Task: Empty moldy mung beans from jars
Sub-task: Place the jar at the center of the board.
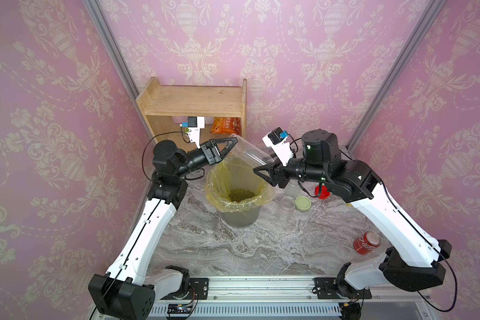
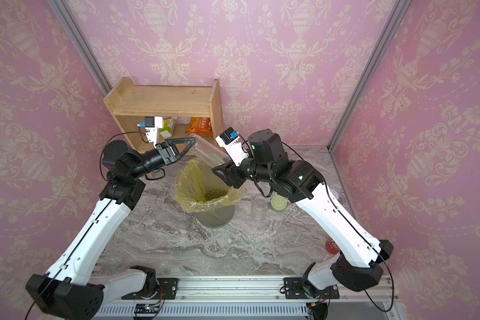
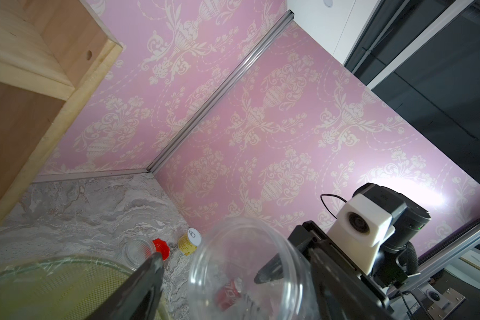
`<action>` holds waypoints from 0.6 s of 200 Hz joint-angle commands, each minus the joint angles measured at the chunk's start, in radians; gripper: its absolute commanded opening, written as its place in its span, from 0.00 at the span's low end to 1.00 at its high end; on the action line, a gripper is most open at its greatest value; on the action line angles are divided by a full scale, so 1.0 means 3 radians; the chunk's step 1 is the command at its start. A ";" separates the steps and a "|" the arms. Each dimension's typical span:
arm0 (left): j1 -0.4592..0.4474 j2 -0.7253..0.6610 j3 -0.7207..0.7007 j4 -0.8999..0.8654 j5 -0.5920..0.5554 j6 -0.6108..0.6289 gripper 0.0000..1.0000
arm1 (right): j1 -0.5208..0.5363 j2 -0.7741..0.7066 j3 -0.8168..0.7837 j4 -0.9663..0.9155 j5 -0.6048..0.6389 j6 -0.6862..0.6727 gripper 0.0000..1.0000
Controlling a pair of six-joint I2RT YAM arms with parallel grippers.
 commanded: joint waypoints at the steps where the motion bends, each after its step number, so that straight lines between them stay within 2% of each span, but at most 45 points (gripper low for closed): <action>1: -0.0042 0.0069 0.0089 0.0077 0.0052 -0.0033 0.84 | 0.0018 -0.0091 -0.0236 0.0444 -0.0068 -0.0039 0.41; 40: -0.0112 0.0093 0.0089 0.0073 -0.0078 -0.0020 0.81 | 0.0026 -0.0156 -0.0429 0.0634 0.0014 -0.0008 0.40; 90: -0.0129 0.0111 0.0125 0.0049 -0.0030 -0.0009 0.67 | 0.0027 -0.0220 -0.0556 0.0777 0.0208 -0.0087 0.40; 120: -0.0125 0.0116 0.0140 0.0155 -0.0004 -0.0028 0.62 | 0.0024 -0.0190 -0.0549 0.0755 0.0154 -0.0150 0.41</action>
